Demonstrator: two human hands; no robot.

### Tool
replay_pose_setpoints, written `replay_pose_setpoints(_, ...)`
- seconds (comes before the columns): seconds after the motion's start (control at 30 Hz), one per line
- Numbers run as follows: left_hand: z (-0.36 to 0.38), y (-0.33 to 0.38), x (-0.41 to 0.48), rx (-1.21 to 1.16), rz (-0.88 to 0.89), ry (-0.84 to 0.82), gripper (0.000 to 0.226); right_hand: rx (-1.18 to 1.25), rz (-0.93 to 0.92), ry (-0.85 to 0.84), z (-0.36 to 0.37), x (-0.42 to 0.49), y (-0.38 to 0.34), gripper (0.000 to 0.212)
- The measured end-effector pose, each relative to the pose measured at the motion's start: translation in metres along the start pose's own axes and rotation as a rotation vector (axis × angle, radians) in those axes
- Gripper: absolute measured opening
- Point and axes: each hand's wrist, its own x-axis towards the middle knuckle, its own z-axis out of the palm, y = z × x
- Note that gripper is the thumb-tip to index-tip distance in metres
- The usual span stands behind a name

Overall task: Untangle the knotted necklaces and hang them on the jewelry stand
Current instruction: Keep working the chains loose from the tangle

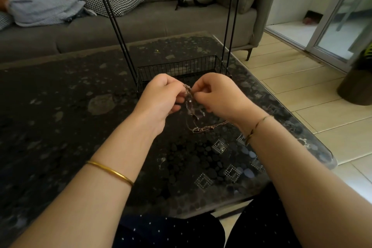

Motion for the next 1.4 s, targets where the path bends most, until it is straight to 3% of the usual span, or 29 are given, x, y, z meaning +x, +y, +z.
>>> replay_pose_setpoints(0.13, 0.0004, 0.0025, -0.0024, -0.005, -0.002, -0.023, 0.012, -0.064, -0.051, 0.094, 0.0035, 0.0018, 0.0029, 0.010)
replay_pose_setpoints(0.27, 0.0010, 0.0018, -0.0031, 0.125, 0.060, -0.024, 0.011, 0.360, 0.115, 0.100, 0.0025, 0.0012, 0.0001, 0.013)
replay_pose_setpoints(0.33, 0.0020, 0.0001, -0.0026, 0.238, 0.099, -0.021, 0.010, 0.454, 0.153, 0.061, 0.0020, 0.0003, -0.0006, 0.015)
replay_pose_setpoints(0.5, 0.0032, -0.0025, -0.0025, 0.428, 0.163, -0.024, 0.008, 0.454, 0.183, 0.064, 0.0057, 0.0016, -0.0005, 0.015)
replay_pose_setpoints(0.73, -0.0022, -0.0017, -0.0008, 0.085, -0.002, -0.029, 0.018, 0.285, 0.106, 0.028, 0.0021, -0.0018, 0.0054, 0.023)
replay_pose_setpoints(0.83, -0.0030, -0.0022, 0.0004, 0.081, 0.023, -0.009, 0.019, 0.148, 0.053, 0.022, 0.0017, -0.0011, 0.0039, 0.028)
replay_pose_setpoints(1.13, -0.0058, -0.0010, 0.0003, 0.056, 0.033, -0.019, 0.009, 0.320, 0.117, -0.019, -0.0001, -0.0035, -0.0015, 0.016)
replay_pose_setpoints(1.4, -0.0049, 0.0003, -0.0019, 0.080, 0.044, -0.001, 0.010, 0.167, -0.011, 0.023, -0.0002, -0.0033, 0.0013, 0.007)
